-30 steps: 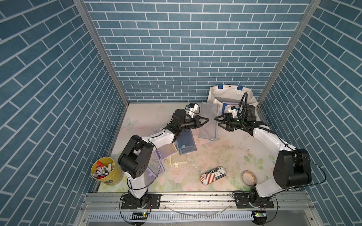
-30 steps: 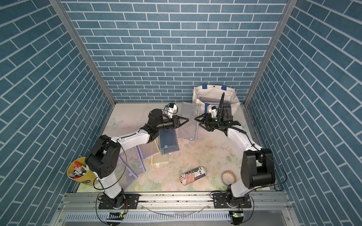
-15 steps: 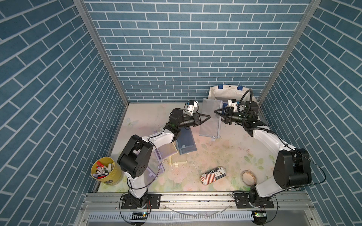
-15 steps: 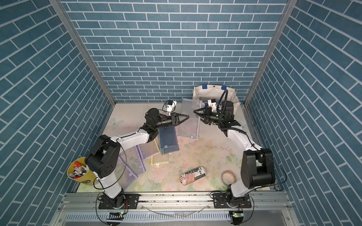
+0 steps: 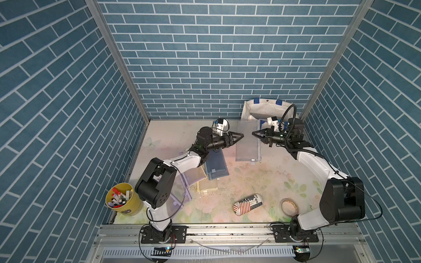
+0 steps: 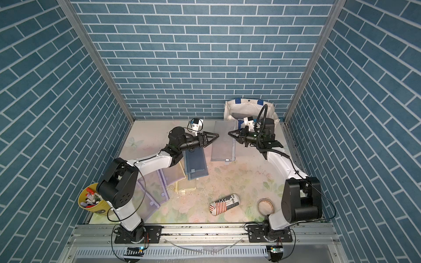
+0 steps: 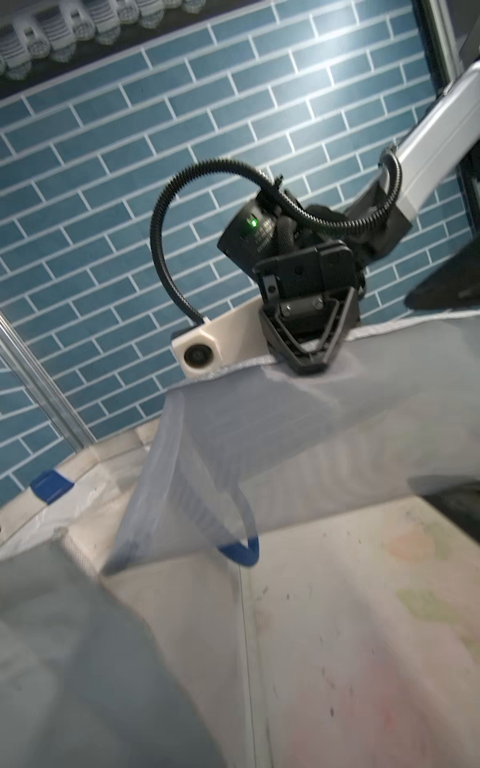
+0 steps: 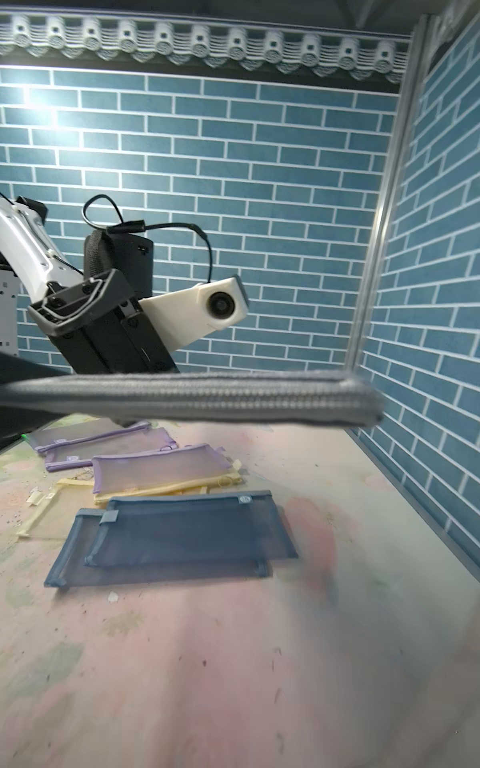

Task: Put the pencil pouch into the canvas bag
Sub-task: Pick up the pencil pouch from the center of the board.

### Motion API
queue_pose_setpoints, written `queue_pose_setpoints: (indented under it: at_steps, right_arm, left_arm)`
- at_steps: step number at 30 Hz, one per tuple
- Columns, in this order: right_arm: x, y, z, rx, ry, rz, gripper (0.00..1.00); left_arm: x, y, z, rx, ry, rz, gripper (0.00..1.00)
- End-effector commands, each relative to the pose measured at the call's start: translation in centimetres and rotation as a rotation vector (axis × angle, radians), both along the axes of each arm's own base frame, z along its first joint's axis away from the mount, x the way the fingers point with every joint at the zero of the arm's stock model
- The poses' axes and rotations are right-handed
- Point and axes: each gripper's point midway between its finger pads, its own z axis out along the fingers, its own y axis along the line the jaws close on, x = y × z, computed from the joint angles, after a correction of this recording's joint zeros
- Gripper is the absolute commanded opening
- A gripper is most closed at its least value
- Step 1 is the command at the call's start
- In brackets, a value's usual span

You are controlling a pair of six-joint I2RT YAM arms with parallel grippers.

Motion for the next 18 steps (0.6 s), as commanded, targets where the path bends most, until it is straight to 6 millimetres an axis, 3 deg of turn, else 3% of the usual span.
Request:
queue_pose_setpoints:
  at_steps: [1, 7, 12, 18]
  right_arm:
    - [2.4, -2.4, 5.4, -0.067, -0.129, -0.114, 0.00]
    - [8.4, -5.9, 9.5, -0.096, -0.093, -0.437, 0.00]
    - [11.1, -11.3, 9.5, -0.141, 0.028, -0.822, 0.00]
    - [12.8, -13.8, 8.6, -0.183, 0.089, -1.084, 0.00]
  left_arm:
    - [0.9, 2.5, -1.6, 0.106, -0.009, 0.126, 0.96]
    - [0.9, 4.9, -3.3, 0.298, -0.019, 0.216, 0.99]
    - [0.6, 7.7, -2.8, 0.424, -0.086, 0.315, 0.99]
    - [-0.6, 8.9, -2.3, 0.472, -0.130, 0.322, 0.99]
